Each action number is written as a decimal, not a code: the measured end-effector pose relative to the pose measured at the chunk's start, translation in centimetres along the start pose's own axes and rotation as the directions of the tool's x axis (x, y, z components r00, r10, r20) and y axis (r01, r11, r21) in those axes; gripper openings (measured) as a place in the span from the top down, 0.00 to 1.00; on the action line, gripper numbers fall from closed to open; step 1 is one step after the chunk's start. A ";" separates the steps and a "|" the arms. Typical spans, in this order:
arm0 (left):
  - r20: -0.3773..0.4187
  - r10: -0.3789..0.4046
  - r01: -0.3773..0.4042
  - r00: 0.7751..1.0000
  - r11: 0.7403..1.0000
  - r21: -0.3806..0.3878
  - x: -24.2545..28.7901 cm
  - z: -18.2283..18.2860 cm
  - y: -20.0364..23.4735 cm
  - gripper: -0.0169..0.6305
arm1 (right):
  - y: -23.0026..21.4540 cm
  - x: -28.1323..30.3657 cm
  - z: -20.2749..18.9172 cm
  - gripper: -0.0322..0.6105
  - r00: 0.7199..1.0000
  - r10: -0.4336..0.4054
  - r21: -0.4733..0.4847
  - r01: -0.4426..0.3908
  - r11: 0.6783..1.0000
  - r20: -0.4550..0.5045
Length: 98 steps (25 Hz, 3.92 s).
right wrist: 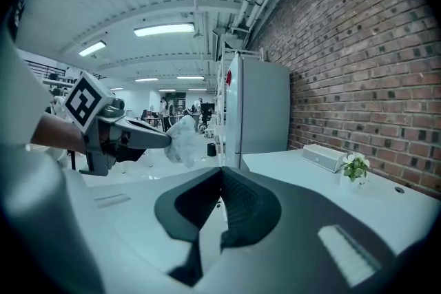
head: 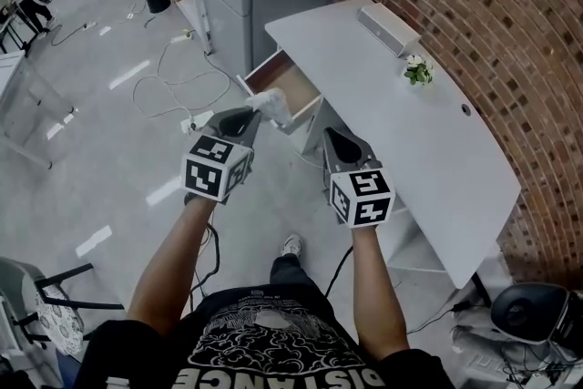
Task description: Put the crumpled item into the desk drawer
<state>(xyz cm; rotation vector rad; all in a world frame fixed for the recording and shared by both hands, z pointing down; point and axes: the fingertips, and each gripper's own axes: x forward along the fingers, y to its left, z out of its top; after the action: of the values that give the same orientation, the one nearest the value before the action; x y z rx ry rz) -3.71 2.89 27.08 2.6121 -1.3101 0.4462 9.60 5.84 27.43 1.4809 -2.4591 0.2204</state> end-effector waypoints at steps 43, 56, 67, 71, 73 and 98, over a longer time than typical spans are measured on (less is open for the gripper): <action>-0.088 0.265 -0.273 0.960 0.957 -0.096 12.2 -0.3 7.9 0.97 | -8.3 15.2 0.1 0.95 0.965 0.258 0.002 -0.258 0.966 -0.040; -0.162 0.239 -0.258 0.957 0.960 -0.109 16.0 -6.0 11.5 0.97 | -6.5 20.2 -3.3 0.95 0.959 0.267 0.055 -0.263 0.963 -0.090; -0.222 0.156 -0.182 0.962 0.978 -0.101 21.9 -10.1 16.3 0.97 | -5.4 26.6 -7.5 0.95 0.955 0.242 0.107 -0.226 0.968 -0.170; -0.257 0.105 -0.132 0.961 0.987 -0.092 23.9 -11.9 17.9 0.97 | -5.2 29.0 -8.9 0.95 0.955 0.228 0.128 -0.206 0.970 -0.190; -0.280 0.073 -0.098 0.957 0.992 -0.076 25.0 -12.9 18.4 0.97 | -5.4 30.2 -9.5 0.95 0.958 0.212 0.144 -0.186 0.972 -0.194; -0.475 -0.137 0.214 0.869 0.970 0.112 37.0 -22.0 21.6 0.97 | -8.6 38.0 -18.5 0.95 0.949 0.088 0.206 -0.025 0.978 -0.302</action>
<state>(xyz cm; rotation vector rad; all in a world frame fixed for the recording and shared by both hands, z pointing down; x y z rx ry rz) -4.22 -31.12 61.15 2.4861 -0.8992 1.1065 2.98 -25.37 56.41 1.3297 -2.2770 0.6771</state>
